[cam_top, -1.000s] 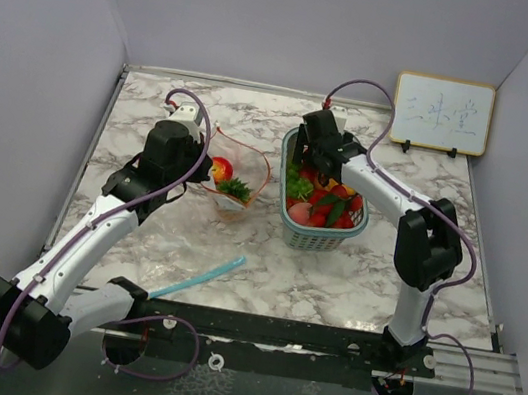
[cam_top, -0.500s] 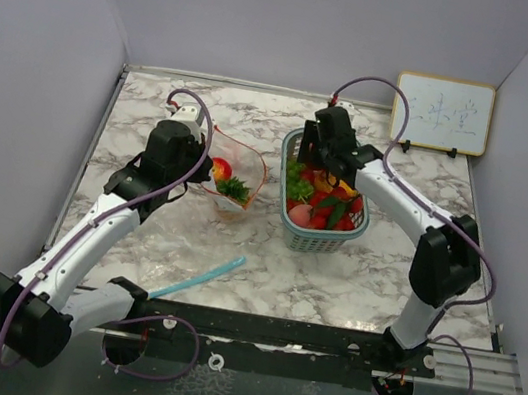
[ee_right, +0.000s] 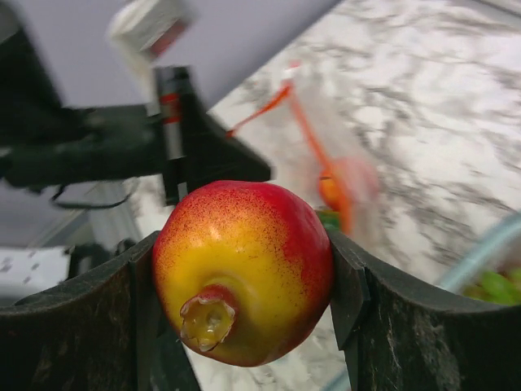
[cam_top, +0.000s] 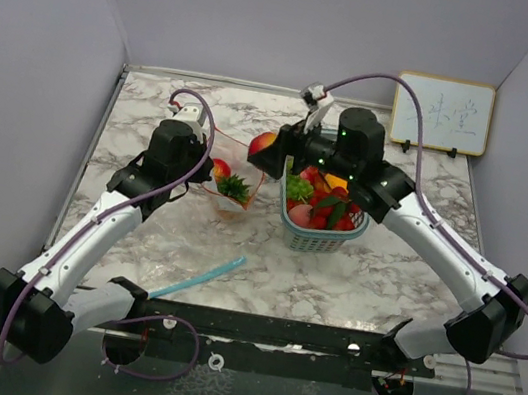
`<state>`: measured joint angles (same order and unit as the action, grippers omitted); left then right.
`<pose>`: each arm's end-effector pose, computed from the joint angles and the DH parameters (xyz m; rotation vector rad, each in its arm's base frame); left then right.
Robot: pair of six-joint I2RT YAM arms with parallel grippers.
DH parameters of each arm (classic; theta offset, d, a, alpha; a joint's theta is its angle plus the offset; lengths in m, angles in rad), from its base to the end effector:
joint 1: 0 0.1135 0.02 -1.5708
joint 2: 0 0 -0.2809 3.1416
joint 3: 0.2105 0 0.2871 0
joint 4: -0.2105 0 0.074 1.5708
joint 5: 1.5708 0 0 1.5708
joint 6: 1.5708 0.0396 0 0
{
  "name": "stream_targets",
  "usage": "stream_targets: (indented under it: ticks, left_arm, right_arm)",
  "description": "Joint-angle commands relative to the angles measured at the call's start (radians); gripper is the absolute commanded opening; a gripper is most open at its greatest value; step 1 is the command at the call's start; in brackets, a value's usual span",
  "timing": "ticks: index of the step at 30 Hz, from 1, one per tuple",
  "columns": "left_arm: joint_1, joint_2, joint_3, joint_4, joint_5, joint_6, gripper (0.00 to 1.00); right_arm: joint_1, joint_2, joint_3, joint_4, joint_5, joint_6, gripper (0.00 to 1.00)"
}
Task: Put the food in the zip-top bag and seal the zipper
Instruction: Place the fake fruit in the zipper food storage bag.
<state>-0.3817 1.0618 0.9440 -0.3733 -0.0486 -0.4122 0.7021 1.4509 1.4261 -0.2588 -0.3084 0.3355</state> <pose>0.2505 -0.0985 0.3318 -0.0623 2.0896 -0.4374 0.2792 0.2519 0.4141 -0.5792 1.8768 0.9890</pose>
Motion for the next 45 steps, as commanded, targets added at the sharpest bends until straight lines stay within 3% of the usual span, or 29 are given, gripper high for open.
stream_targets:
  ticks: [1, 6, 15, 18, 23, 35, 39, 45]
  left_arm:
    - [-0.002, 0.001, 0.028, 0.028, 0.039, -0.011, 0.00]
    - [-0.002, -0.020, 0.038, 0.024, 0.057, -0.026, 0.00]
    - [-0.002, -0.060, 0.040, 0.026, 0.124, -0.062, 0.00]
    - [-0.002, -0.066, 0.036, 0.035, 0.152, -0.075, 0.00]
    - [-0.002, -0.061, 0.017, 0.046, 0.163, -0.087, 0.00]
    - [-0.002, -0.062, 0.002, 0.055, 0.121, -0.090, 0.00]
    - [-0.002, -0.078, -0.008, 0.084, 0.136, -0.109, 0.00]
    - [-0.002, -0.076, -0.023, 0.106, 0.147, -0.120, 0.00]
  right_arm:
    - [0.066, 0.039, -0.028, 0.098, -0.172, -0.019, 0.44]
    - [0.086, 0.106, -0.033, 0.158, -0.148, 0.022, 0.44]
    - [0.135, 0.258, 0.082, 0.108, 0.152, 0.016, 0.48]
    - [0.153, 0.274, 0.097, 0.114, 0.283, 0.020, 0.77]
    - [0.163, 0.269, 0.100, 0.106, 0.363, 0.020, 1.00]
    - [0.186, 0.111, 0.044, 0.093, 0.418, -0.013, 1.00]
    - [0.186, 0.153, 0.119, 0.045, 0.484, -0.042, 1.00]
    - [0.186, 0.300, 0.293, -0.024, 0.437, -0.053, 0.96]
